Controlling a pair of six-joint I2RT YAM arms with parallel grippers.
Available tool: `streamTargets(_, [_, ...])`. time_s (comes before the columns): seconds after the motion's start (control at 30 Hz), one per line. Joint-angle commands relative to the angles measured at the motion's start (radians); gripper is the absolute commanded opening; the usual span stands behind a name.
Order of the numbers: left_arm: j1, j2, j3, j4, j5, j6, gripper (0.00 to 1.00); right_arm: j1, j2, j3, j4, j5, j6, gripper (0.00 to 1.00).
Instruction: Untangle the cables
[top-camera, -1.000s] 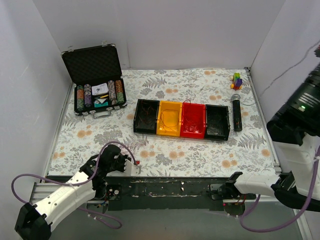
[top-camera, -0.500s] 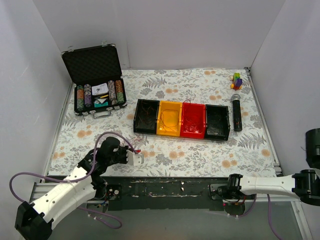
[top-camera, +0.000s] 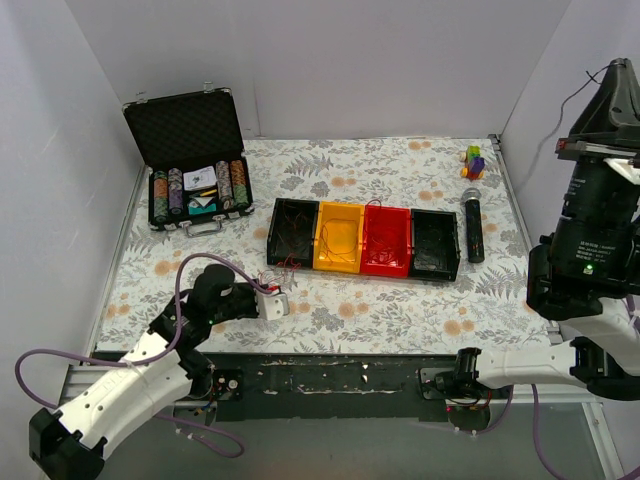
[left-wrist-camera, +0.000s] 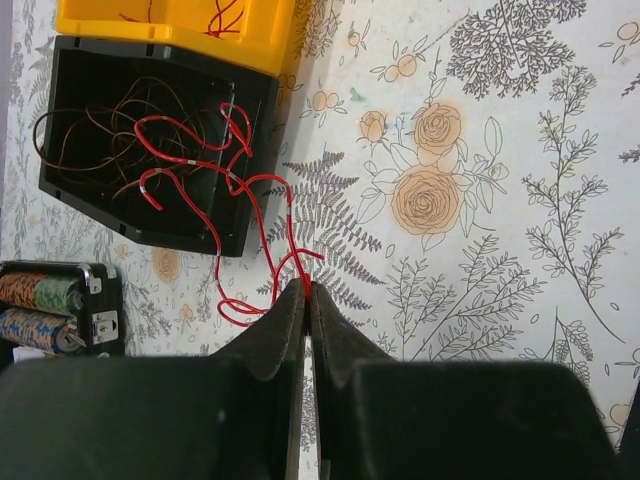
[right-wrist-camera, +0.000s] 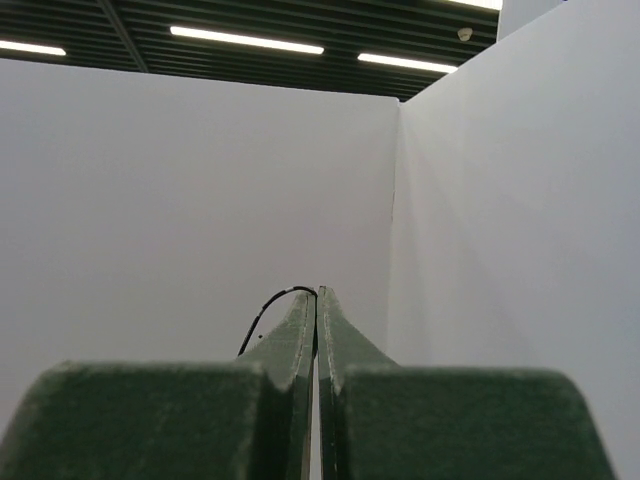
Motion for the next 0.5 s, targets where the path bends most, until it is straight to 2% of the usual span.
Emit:
streamTargets(0.0, [0.005, -0.032, 0.021, -0.019, 0.038, -0.020, 0.00, 0.006, -0.004, 0.022, -0.064, -0.027, 0.031, 0.01])
streamTargets(0.1, [0.005, -0.038, 0.023, -0.033, 0.044, -0.020, 0.00, 0.006, 0.007, -0.005, -0.106, -0.051, 0.057, 0.01])
streamTargets(0.2, [0.005, -0.043, 0.026, -0.047, 0.046, -0.018, 0.00, -0.001, 0.065, 0.000, -0.077, -0.038, -0.020, 0.01])
streamTargets(0.27, [0.005, -0.047, 0.027, -0.053, 0.048, -0.018, 0.00, -0.053, 0.129, 0.050, -0.170, -0.025, -0.009, 0.01])
streamTargets(0.33, [0.005, -0.055, 0.026, -0.058, 0.051, -0.017, 0.00, -0.200, 0.239, 0.168, -0.314, 0.008, 0.105, 0.01])
streamTargets(0.4, [0.005, -0.058, 0.026, -0.059, 0.054, -0.013, 0.00, -0.340, 0.362, 0.389, -0.632, 0.011, 0.349, 0.01])
streamTargets(0.47, [0.007, -0.059, 0.030, -0.067, 0.052, -0.015, 0.00, -0.365, 0.387, 0.420, -0.666, -0.006, 0.435, 0.01])
